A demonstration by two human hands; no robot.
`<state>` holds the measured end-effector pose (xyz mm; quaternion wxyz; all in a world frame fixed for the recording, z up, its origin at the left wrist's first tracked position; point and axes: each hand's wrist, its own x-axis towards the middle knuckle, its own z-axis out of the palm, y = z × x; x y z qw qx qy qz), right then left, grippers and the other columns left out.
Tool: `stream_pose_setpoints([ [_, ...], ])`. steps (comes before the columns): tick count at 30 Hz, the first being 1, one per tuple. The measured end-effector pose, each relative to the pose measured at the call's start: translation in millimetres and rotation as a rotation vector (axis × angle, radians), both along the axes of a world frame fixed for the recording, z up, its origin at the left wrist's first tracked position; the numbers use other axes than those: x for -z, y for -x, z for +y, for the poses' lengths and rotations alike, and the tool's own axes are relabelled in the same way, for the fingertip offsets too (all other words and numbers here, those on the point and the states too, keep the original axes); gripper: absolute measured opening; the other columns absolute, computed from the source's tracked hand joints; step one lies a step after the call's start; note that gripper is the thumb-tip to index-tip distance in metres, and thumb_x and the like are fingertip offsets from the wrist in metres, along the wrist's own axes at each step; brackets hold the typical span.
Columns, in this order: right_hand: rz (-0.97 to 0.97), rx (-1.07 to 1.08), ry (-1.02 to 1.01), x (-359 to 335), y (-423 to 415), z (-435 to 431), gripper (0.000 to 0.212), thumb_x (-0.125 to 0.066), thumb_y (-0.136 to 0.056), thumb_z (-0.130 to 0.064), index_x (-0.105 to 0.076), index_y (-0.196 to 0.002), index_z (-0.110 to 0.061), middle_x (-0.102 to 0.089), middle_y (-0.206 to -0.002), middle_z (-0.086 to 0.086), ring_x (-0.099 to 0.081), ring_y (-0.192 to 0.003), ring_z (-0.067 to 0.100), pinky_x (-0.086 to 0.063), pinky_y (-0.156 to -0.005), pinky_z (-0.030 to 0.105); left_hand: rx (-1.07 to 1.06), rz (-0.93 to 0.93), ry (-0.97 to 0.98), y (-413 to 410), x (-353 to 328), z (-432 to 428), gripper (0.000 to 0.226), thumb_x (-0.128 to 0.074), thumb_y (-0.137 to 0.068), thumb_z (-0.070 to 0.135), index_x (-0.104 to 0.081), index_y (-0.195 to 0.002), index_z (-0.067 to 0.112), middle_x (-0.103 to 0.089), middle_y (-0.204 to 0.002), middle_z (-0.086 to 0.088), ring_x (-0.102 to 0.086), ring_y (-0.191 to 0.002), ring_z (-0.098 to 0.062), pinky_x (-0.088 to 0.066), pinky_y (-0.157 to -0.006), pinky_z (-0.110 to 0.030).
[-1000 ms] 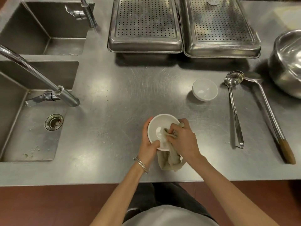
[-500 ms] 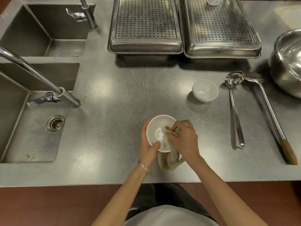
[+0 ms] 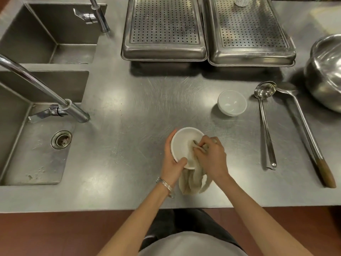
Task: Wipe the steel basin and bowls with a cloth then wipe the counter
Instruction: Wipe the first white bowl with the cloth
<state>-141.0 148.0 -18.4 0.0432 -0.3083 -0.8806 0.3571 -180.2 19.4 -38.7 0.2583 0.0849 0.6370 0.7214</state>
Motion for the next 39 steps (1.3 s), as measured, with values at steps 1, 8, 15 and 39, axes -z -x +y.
stream_pose_setpoints([
  [1, -0.015, -0.036, -0.009, 1, -1, -4, 0.011, -0.065, -0.084, -0.025, -0.055, -0.081, -0.021, -0.045, -0.098, -0.003, -0.050, -0.074, 0.014, -0.032, -0.058, 0.018, -0.051, 0.007, 0.012, -2, 2, 1, 0.073, -0.051, -0.062, 0.000, -0.038, -0.125, 0.035, -0.045, -0.128, 0.009, -0.048, -0.116, -0.009, -0.046, -0.097, -0.048],
  [8, -0.028, -0.600, -0.450, -9, 16, 16, 0.017, -0.074, -0.076, -0.026, -0.065, -0.081, -0.013, -0.051, -0.124, 0.011, -0.056, -0.097, 0.033, -0.038, -0.056, 0.031, 0.400, -0.049, 0.139, 40, -10, -18, 0.075, -0.043, -0.056, 0.000, -0.039, -0.124, 0.030, -0.047, -0.118, 0.006, -0.051, -0.101, -0.012, -0.052, -0.068, -0.019],
  [15, 0.111, -0.350, -0.319, 5, 5, 11, 0.017, -0.078, -0.073, -0.027, -0.069, -0.082, -0.015, -0.050, -0.119, 0.011, -0.053, -0.103, 0.031, -0.044, -0.060, 0.032, 0.401, -0.189, 0.157, 38, -2, -22, 0.073, -0.048, -0.057, 0.005, -0.042, -0.121, 0.041, -0.046, -0.126, 0.001, -0.049, -0.108, -0.020, -0.052, -0.067, -0.027],
  [39, 0.116, -0.096, -0.120, 4, -7, 27, 0.011, -0.077, -0.072, -0.023, -0.072, -0.080, -0.017, -0.054, -0.096, -0.004, -0.057, -0.082, 0.015, -0.049, -0.068, 0.030, 0.176, -0.261, 0.097, 30, 4, -16, 0.074, -0.044, -0.053, 0.005, -0.044, -0.117, 0.043, -0.049, -0.118, 0.010, -0.049, -0.105, -0.017, -0.055, -0.064, -0.038],
])
